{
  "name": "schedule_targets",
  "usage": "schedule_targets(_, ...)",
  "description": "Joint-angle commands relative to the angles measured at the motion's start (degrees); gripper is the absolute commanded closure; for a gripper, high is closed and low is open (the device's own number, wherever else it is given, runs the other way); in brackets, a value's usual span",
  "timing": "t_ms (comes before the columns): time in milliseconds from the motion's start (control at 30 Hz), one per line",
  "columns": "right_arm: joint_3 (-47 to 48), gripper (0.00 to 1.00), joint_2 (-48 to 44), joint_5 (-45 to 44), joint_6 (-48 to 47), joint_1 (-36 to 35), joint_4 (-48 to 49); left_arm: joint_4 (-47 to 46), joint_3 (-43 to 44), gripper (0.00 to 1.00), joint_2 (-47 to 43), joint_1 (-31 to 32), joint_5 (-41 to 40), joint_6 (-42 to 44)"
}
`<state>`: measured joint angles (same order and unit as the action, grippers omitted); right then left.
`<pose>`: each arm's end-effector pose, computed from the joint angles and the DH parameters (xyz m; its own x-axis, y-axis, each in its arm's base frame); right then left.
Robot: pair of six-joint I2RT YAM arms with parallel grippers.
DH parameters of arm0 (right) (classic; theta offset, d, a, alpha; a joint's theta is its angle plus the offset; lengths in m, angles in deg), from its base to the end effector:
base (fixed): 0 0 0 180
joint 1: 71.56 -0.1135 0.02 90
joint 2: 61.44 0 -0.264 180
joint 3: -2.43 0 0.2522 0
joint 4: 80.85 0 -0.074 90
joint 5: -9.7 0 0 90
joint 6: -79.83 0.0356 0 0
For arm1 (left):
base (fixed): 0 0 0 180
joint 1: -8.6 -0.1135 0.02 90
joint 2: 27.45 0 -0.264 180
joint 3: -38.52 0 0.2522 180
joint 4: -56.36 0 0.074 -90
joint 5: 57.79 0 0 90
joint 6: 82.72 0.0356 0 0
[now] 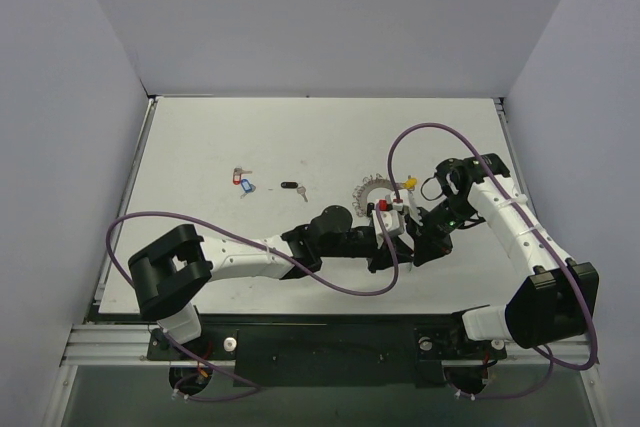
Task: Put the keys on the keyring
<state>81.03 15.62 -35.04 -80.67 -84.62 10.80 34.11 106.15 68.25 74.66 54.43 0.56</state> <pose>0.2071 0.0740 0.2787 -0.1384 -0.7132 -0.6871 -0.9828 0.0132 0.1843 0.1399 -0.3483 0.2467 -0.1577 0.0883 -0.9835 0.9871 0.0424 -0.1545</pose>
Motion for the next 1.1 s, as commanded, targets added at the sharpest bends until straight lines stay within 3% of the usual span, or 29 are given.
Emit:
schedule_targets(0, 1.43, 1.0, 0.55, 2.82, -0.43, -0.56, -5.3, 0.42, 1.6, 0.7, -0.07, 0.56, 1.16, 0.75)
schedule_targets(200, 1.69, 1.0, 0.73, 3.61, -1.04, -0.3, -6.01, -4.77, -1.22, 0.66, -1.66, 0.38, 0.55, -0.75)
schedule_targets(533, 1.61, 1.0, 0.9, 4.14, -1.75, -0.04, -6.71, -4.42, -1.84, 0.66, -2.36, 0.03, 0.63, -1.1)
schedule_targets(867, 1.61, 1.0, 0.99, 4.23, -2.36, -0.04, -7.06, -3.72, -1.4, 0.8, -2.36, -0.06, 0.63, -1.19)
schedule_targets(967, 1.61, 1.0, 0.99, 4.23, -2.45, -0.04, -7.06, -3.81, -1.39, 1.0, -2.36, -0.14, 0.81, -1.63)
schedule_targets(1067, 1.61, 1.0, 0.99, 4.32, -2.71, -0.04, -7.33, -4.59, -1.66, 1.0, -2.54, -0.32, 0.99, -2.15)
